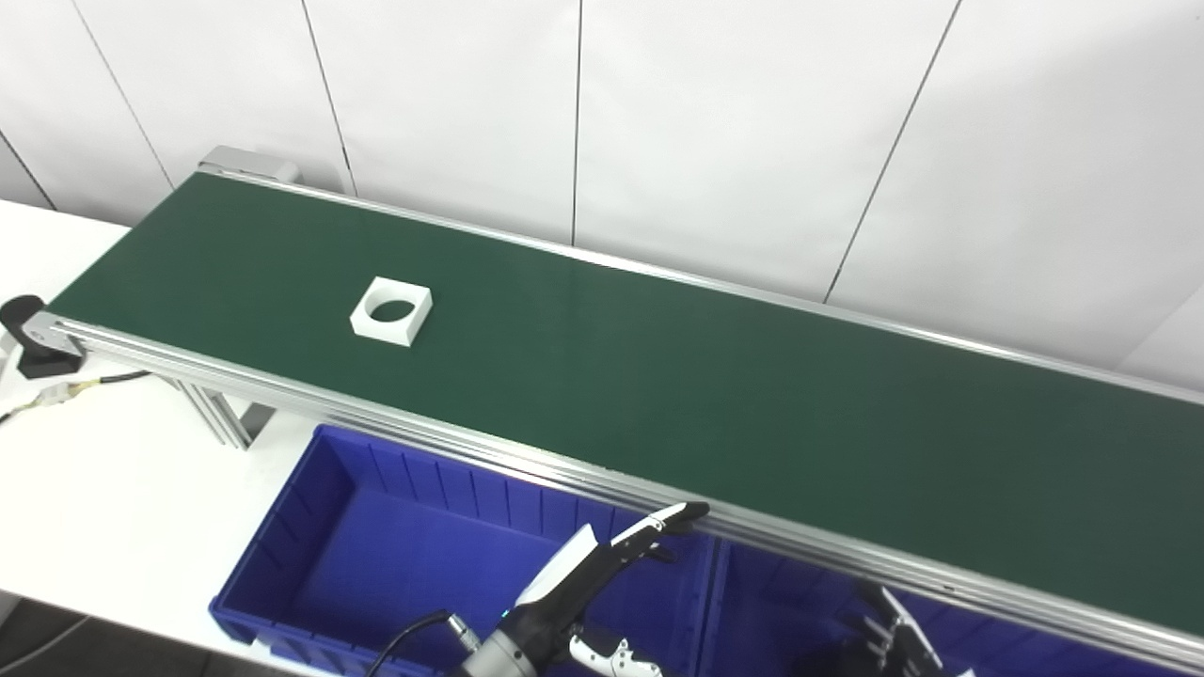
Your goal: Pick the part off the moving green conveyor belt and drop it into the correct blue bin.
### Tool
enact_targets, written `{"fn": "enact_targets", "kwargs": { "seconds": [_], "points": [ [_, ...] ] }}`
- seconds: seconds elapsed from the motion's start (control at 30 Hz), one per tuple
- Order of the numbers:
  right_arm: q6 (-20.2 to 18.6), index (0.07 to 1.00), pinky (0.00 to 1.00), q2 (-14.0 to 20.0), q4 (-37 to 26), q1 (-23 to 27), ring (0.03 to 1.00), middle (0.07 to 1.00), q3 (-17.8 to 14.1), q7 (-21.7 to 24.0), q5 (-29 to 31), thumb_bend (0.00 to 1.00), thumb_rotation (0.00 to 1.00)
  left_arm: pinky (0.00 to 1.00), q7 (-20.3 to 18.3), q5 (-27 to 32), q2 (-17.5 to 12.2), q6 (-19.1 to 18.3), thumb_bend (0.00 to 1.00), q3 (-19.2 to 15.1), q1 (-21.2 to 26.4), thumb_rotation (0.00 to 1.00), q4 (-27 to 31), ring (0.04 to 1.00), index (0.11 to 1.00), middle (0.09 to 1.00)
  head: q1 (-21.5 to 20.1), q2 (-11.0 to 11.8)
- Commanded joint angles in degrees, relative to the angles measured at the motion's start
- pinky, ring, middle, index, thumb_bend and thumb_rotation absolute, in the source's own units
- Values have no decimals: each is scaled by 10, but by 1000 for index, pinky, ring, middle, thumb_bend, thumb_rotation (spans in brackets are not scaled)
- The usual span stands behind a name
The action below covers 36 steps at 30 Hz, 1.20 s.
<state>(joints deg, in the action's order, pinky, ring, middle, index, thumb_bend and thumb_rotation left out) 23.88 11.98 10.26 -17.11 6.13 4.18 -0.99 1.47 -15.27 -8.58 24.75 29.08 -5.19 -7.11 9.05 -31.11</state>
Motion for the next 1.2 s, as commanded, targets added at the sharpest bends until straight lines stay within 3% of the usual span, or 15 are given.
{"fn": "enact_targets", "kwargs": {
  "seconds": [0.0,0.23,0.43,0.67,0.87,1.17],
  "points": [
    [30,900,750,-1,-8,4,828,916,-2,-6,-2,1000,473,750,23,-15,-7,22,1000,2,18,421,33,880,926,937,1,1],
    [30,898,736,-2,-1,6,822,914,4,-15,-5,1000,469,714,23,-37,-22,22,1000,-12,33,364,94,856,935,933,-4,5],
    [30,889,733,-3,0,7,818,913,7,-21,-7,1000,472,709,-1,-63,-25,18,1000,-46,49,349,138,841,924,913,-8,6],
    [30,886,733,-1,2,8,817,911,16,-32,-10,1000,474,703,-25,-170,-40,1,1000,-87,80,378,175,846,934,906,-10,8],
    [30,882,735,-3,4,9,812,907,18,-32,-8,1000,468,765,-43,-246,-64,-13,1000,-111,119,329,179,829,901,879,-12,12],
    [30,881,735,0,5,8,811,907,26,-44,-10,1000,470,748,-56,-271,-95,-10,1000,-133,178,319,149,806,876,856,-14,14]
  ]
}}
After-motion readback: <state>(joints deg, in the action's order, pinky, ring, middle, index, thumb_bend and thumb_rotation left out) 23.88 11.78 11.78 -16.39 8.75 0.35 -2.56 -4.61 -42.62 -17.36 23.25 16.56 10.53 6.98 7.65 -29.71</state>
